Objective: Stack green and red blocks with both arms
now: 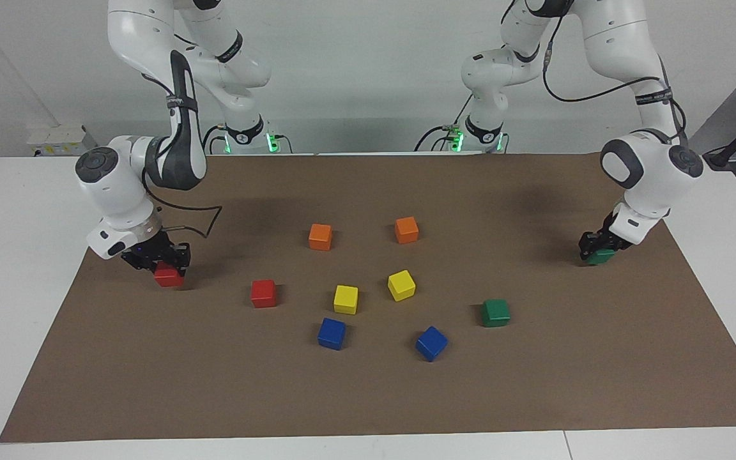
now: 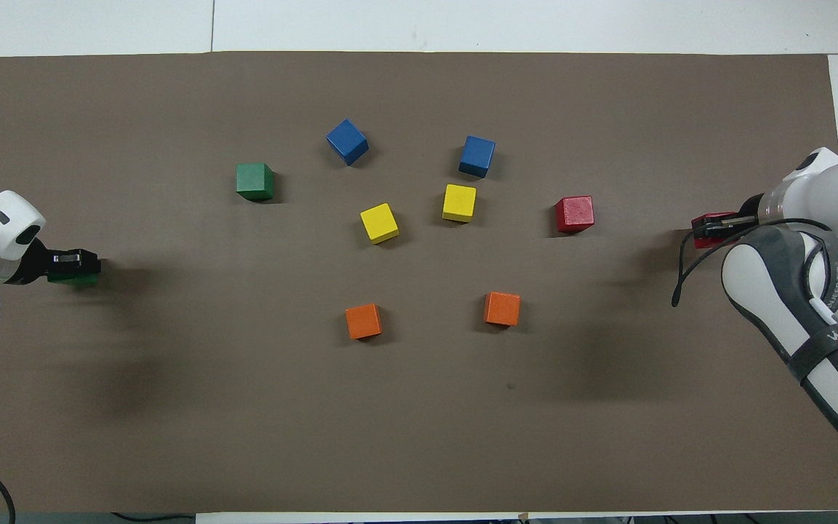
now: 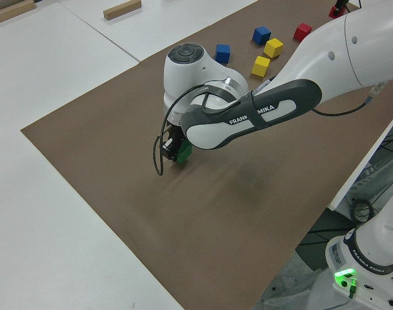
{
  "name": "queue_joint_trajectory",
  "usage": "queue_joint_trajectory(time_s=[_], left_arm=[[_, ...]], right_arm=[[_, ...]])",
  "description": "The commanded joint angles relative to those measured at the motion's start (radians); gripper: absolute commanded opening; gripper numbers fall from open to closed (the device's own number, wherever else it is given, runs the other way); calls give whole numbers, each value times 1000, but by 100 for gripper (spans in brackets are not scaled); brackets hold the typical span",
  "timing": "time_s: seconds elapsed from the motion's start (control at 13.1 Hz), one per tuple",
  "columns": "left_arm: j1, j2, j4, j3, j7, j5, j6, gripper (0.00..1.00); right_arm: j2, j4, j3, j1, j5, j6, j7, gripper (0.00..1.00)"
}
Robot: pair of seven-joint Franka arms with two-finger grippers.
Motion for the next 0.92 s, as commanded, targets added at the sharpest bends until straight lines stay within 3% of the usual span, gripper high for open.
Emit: queue_joint_trajectory(time_s=[0.0,0.15,0.23,0.31,0.46,0.54,0.61,0.84], left_arm=[[4,13,-6,-3,10,-6,42,0],[-1,13,-6,-3,17,-6,40,0],[-1,13,-9,-5,26,-6,42,13],[-1,13,-9,-5,40,-6,43,95],[2,13,0,-5,80,-6,27,100],[-1,5,5,-3,88,-6,5,100],[-4,-2,27,-3,89,-6,-33,100],[-80,17,278,-8,89,32,-212,100]], right_arm=[[13,-21,5,-5,5,51,-14,0],[30,-22,5,-3,5,74,-10,0],[44,-22,5,-5,5,77,-10,0],[49,-22,5,-6,5,93,-10,0],[50,-22,5,-6,5,94,-8,0],[50,-22,5,-6,5,89,-11,14],[49,-21,5,-6,5,81,-8,97],[-5,10,5,-3,5,-49,-8,100]])
